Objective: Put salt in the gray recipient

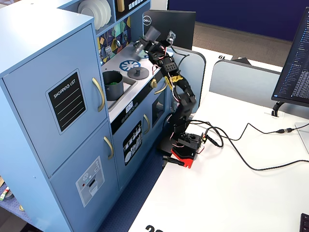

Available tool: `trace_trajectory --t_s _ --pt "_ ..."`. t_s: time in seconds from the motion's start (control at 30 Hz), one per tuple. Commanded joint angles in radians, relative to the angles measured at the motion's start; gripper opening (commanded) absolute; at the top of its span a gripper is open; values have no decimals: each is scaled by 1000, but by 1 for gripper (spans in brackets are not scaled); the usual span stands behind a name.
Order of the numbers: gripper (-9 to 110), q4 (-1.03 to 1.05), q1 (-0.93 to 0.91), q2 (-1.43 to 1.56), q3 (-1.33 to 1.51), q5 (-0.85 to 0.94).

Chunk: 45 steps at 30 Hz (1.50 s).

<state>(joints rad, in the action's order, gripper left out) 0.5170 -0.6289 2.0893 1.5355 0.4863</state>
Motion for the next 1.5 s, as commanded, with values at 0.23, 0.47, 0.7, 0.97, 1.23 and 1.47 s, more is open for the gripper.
trace_trajectory --t_s 0.23,0.47,0.7,0.97,1.23,1.47 --pt "0 135 497 72 -100 -1114" --pt "0 138 640 -130 -282 -1425" --pt "0 -101 689 -227 -351 -1583" --pt "0 324 641 -313 -517 -1741" --pt "0 25 687 -311 -453 -1655" --pt "0 241 640 -333 -532 -1689"
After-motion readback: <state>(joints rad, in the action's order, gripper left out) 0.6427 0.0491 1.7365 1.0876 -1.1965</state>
